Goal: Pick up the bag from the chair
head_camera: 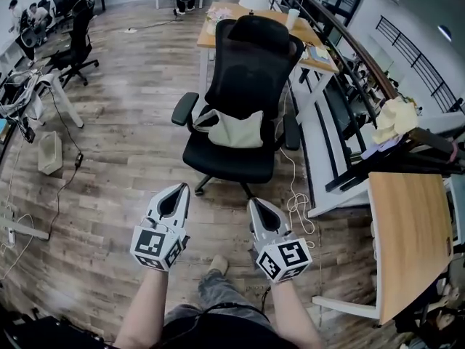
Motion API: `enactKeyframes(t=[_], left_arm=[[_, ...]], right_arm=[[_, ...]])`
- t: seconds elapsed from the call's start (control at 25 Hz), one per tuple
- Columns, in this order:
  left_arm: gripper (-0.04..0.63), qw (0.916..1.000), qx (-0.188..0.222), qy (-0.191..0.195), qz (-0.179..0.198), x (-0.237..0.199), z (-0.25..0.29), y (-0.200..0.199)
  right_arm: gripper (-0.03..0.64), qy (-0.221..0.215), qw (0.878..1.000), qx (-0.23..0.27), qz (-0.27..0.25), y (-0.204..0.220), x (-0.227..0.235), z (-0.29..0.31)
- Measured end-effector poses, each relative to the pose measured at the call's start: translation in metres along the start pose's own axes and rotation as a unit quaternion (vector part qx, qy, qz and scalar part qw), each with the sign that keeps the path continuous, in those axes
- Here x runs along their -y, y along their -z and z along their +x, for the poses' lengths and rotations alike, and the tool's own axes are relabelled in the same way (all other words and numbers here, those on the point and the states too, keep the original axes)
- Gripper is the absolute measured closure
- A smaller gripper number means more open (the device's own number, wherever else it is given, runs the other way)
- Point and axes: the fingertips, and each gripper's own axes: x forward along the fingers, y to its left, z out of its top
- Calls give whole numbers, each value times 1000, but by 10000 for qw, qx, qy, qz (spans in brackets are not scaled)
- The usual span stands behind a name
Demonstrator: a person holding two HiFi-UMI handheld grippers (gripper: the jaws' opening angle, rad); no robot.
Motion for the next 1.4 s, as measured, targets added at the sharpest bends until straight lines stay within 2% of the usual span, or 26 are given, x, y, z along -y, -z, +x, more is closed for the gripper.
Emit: enactKeyframes(t=[0.44, 0.84, 1.08, 1.4], left_arm=[[598, 9999, -87, -69, 15, -7, 87, 7], [598, 9996, -266, -90, -63, -4, 128, 26], [598, 9995, -312, -77, -81, -16, 158, 31], [598, 9992, -383, 103, -43, -45, 225, 22]], right_arm=[[609, -153, 9998, -126, 57, -1, 67, 53], [609, -106, 9996, -170, 213, 5, 104, 71], [609, -59, 9996, -154, 224, 4, 121, 94], [609, 118, 9993, -224, 278, -5, 157, 147]])
